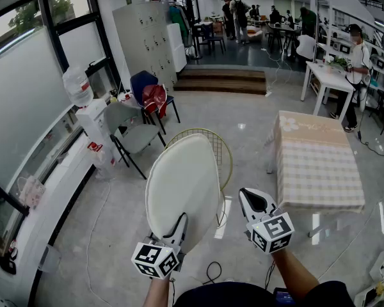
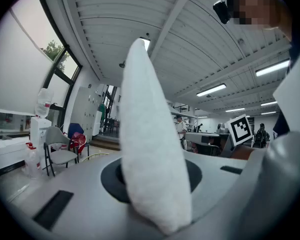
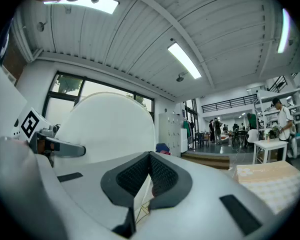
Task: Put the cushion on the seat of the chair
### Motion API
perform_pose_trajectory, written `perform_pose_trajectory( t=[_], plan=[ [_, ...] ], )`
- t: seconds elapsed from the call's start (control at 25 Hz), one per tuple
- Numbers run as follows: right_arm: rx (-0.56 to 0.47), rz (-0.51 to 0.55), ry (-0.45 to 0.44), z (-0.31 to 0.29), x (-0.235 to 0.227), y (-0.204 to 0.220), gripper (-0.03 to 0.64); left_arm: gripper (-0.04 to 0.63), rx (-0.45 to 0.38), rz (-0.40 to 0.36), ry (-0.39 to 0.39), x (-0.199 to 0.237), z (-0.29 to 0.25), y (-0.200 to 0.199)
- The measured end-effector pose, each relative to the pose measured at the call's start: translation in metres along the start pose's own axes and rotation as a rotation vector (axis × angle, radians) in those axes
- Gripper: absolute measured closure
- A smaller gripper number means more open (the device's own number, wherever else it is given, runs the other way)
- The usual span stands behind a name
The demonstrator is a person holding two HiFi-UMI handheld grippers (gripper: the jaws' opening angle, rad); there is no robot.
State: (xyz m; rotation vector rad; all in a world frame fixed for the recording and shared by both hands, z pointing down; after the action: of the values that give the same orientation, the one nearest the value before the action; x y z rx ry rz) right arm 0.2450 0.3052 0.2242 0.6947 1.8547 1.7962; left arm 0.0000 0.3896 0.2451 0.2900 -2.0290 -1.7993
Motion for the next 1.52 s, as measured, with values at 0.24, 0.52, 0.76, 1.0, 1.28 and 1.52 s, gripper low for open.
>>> perform_pose_trajectory(
  t=[0.24,0.52,0.76,1.0,1.28,1.52],
  plan=[
    [0.003,0.023,-0.018,0.0,0.001,0.004,0.6,0.529,0.001,0.001,0.001,-0.001,-0.004,0.002],
    [-0.017,-0.061,-0.022,0.002,-0.014,0.007,0.6,0.528,0.009,0.0,0.0,-0.007,-0.011,0.004],
    [-0.013,-0.083,-0.034,0.005,-0.021,0.01,0.6,0.528,0.016,-0.002,-0.012,-0.011,-0.015,0.005],
    [-0.002,-0.108,-0.039,0.005,-0.034,0.018,0.6,0.528,0.037,-0.011,-0.021,-0.013,-0.025,0.01],
    [-0.002,-0.126,-0.049,-0.001,-0.042,0.017,0.6,0.528,0.054,-0.017,-0.034,-0.011,-0.03,0.007],
    [0.005,-0.135,-0.057,-0.013,-0.045,0.02,0.6,0.526,0.062,-0.021,-0.043,-0.002,-0.037,0.008]
  ],
)
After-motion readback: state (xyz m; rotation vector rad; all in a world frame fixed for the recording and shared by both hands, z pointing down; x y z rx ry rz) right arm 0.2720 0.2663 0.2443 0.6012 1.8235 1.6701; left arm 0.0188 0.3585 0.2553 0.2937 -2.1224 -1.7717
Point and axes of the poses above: the fingertips, and each gripper's own axes: z backward along the fingers, x to its left, y out of its underside, the point moved 8 cm from there along z, backward along the fingers, and after that the axes turned 2 degrees about y, right-handed, at the moved point
